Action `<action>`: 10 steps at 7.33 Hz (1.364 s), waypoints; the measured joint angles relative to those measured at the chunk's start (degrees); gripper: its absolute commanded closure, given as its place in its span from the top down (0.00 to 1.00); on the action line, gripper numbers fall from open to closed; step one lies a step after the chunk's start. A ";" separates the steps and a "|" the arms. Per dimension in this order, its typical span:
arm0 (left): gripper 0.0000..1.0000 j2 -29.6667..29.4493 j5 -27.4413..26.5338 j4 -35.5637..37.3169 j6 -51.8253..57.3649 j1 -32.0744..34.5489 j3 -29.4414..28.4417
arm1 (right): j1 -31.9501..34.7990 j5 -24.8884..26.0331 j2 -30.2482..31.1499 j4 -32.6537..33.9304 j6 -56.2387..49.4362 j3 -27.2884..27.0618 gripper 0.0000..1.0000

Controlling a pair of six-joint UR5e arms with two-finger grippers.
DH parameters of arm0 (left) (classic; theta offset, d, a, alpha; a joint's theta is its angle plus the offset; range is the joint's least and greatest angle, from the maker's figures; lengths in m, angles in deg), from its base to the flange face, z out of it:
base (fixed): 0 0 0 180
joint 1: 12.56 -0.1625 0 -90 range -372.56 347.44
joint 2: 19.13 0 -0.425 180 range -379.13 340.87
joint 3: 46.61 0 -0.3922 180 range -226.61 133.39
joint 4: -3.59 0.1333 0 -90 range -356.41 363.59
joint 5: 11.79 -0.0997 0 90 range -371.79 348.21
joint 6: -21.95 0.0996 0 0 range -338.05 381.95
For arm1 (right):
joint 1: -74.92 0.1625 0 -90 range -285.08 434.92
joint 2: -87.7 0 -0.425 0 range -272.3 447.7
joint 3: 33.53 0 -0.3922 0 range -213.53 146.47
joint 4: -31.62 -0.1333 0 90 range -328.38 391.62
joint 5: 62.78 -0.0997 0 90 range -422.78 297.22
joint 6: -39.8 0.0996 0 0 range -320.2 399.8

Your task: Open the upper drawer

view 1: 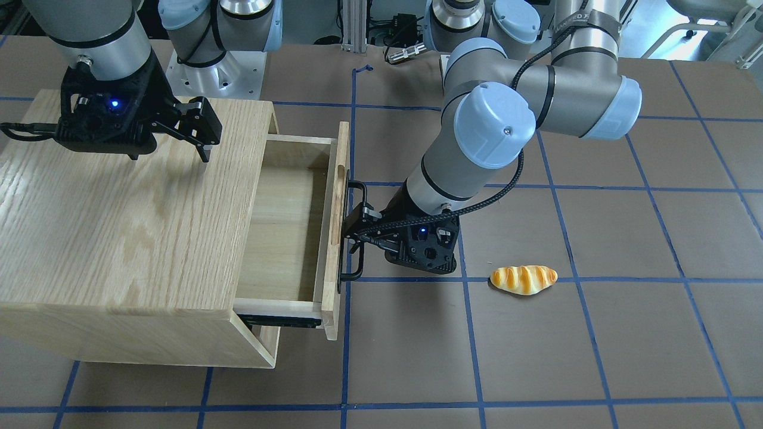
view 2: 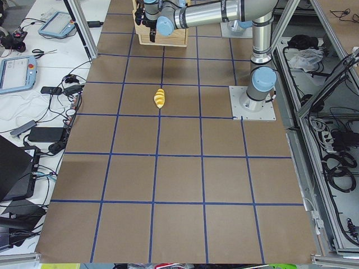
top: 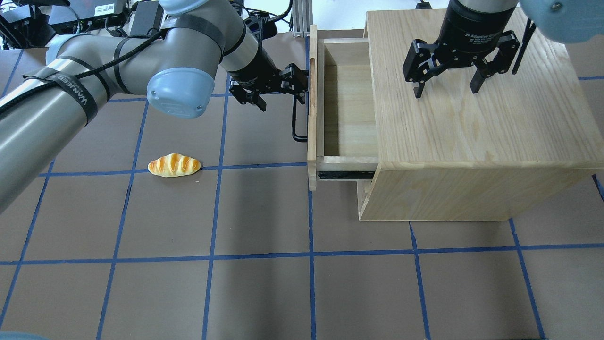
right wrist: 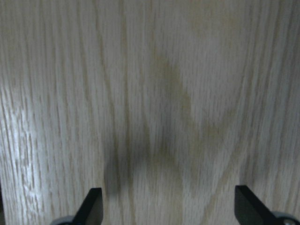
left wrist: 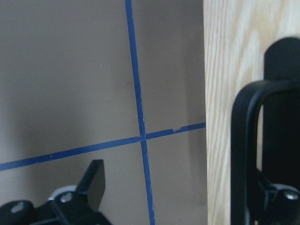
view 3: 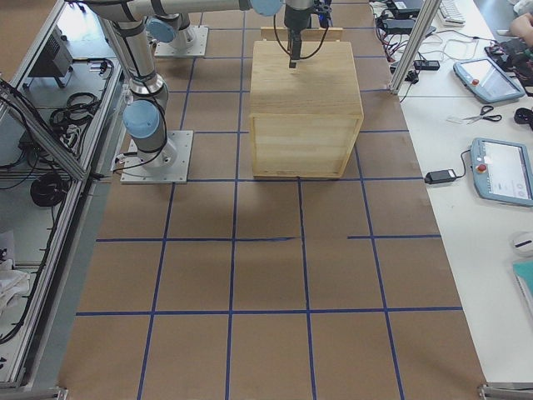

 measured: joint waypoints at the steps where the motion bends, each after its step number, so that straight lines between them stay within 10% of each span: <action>1: 0.99 0.29 0.02 -0.66 0.64 -0.89 0.03 | 0.00 0.00 0.00 0.00 -0.01 -0.01 1.00; 10: 1.00 1.94 -0.12 -3.88 2.16 -6.68 0.18 | 0.00 0.00 0.00 0.00 -0.04 0.00 1.00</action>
